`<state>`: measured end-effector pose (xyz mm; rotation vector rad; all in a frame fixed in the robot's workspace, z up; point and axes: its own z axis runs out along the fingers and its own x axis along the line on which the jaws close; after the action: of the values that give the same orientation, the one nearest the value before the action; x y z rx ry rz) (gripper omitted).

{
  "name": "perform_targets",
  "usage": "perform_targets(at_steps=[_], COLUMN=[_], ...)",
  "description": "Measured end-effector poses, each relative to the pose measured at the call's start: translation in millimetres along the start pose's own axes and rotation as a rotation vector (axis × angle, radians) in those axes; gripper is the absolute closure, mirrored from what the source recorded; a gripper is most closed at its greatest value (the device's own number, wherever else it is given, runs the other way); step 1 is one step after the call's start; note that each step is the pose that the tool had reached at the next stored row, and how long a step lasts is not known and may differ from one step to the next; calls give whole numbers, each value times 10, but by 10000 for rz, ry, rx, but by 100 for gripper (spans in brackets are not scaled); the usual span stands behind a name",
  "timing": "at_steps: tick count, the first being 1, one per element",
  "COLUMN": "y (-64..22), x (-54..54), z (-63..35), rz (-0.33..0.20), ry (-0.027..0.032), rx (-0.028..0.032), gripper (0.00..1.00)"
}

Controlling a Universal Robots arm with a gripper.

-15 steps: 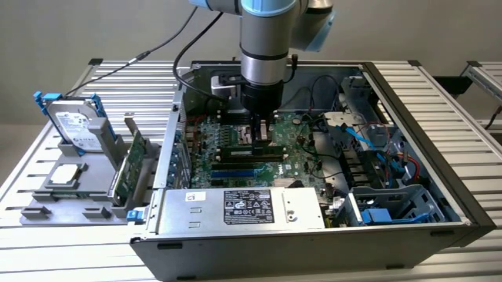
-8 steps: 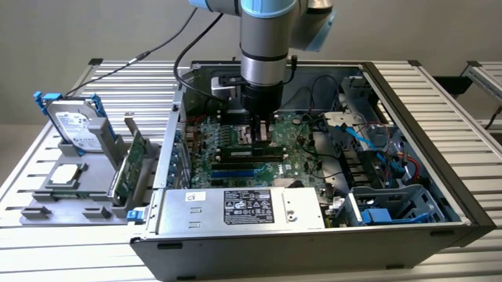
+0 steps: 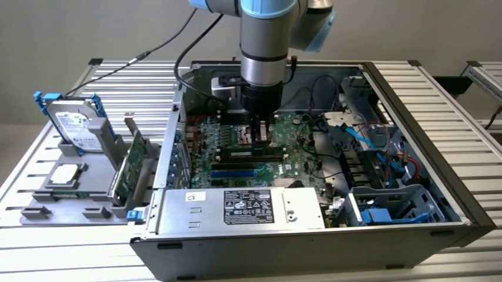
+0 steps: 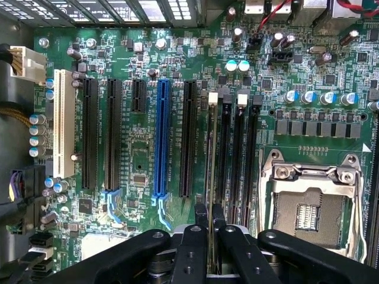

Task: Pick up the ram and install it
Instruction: 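Insert the ram into the slot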

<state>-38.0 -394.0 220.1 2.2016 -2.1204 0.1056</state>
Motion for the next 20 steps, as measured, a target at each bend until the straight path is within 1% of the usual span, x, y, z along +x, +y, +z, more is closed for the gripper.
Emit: perform_targets(at_steps=[6,12,13,15,16,17,18,20], y=[0,0,0,0,0,0,1,4], x=[-5,-6,-6,-7,-7,-7,-7,-5], z=[27,38,39,41,41,41,39,15], rz=[0,0,0,0,1,1,1,1], ry=[33,44,45,43,44,43,43,43], rx=[-1,-1,-1,-3,-3,-3,-3,-8], gripper=[86,86,85,73,73,67,67,55])
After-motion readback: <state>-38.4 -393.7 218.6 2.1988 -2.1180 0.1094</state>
